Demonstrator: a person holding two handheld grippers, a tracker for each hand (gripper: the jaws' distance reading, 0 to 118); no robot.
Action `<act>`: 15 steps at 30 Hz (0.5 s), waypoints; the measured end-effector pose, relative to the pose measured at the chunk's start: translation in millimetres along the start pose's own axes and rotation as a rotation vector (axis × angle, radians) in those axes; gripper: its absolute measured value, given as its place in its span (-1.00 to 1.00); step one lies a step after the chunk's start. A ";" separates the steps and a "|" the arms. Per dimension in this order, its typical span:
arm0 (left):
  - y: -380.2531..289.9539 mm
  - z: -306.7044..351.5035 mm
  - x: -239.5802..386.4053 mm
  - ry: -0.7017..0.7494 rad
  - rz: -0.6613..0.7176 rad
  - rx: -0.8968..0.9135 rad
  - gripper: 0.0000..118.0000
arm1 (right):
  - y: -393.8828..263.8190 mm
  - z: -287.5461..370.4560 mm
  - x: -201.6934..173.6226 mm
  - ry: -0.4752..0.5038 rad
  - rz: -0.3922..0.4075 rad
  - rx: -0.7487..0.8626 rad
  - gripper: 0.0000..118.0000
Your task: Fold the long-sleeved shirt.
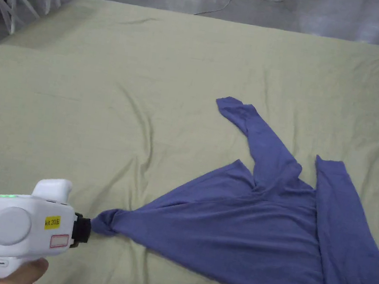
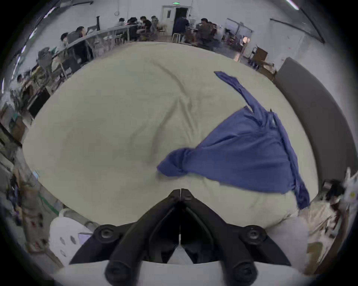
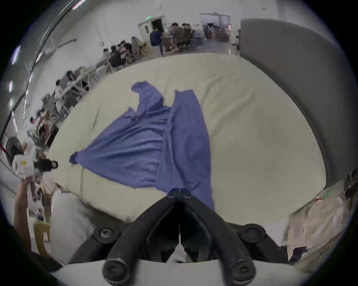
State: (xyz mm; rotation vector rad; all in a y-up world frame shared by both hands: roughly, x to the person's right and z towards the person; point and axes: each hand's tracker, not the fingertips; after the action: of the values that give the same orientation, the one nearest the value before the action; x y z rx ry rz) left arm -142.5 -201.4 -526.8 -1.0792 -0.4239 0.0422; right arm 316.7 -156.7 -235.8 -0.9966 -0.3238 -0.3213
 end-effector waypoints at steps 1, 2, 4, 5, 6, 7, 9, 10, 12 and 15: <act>9.2 -7.2 -9.0 0.025 0.036 0.029 -0.57 | -0.9 -4.2 -4.6 0.035 -0.003 -0.008 -1.00; 16.4 -14.6 -12.2 0.062 0.010 0.055 0.25 | -1.0 -8.4 -7.8 0.058 -0.008 -0.014 -1.00; 27.0 -42.4 -15.4 0.132 -0.034 0.006 0.94 | 2.7 -16.1 -11.5 0.055 -0.001 -0.021 -1.00; 29.1 -36.8 -2.5 0.081 -0.043 0.101 0.93 | 4.0 -21.1 -13.7 0.042 0.007 -0.031 -1.00; 29.2 -47.6 -1.5 0.137 -0.055 0.021 0.93 | 5.7 -26.8 -15.5 0.028 0.014 -0.040 -1.00; 30.6 -61.0 1.6 0.145 -0.080 -0.034 0.92 | 10.6 -31.1 -16.0 0.017 0.017 -0.048 -1.00; 21.1 -94.4 3.3 0.155 -0.105 -0.072 0.46 | 18.3 -39.7 -16.2 0.009 0.014 -0.064 -1.00; 18.3 -105.4 6.9 0.162 -0.129 -0.102 0.06 | 24.0 -45.1 -17.0 0.002 0.013 -0.074 -1.00; 14.0 -116.3 13.9 0.113 -0.162 -0.147 -0.15 | 41.1 -54.5 -19.4 -0.009 0.036 -0.086 -1.00; 22.0 -98.5 20.9 0.111 -0.235 -0.093 -0.76 | 77.9 -76.6 -28.8 -0.035 0.132 -0.082 -1.00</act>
State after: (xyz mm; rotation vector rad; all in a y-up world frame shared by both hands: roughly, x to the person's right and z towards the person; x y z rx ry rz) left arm -84.6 -269.0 -578.5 -1.1106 -0.4536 -0.2467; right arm 331.4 -179.7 -345.5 -1.0997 -0.2763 -0.1989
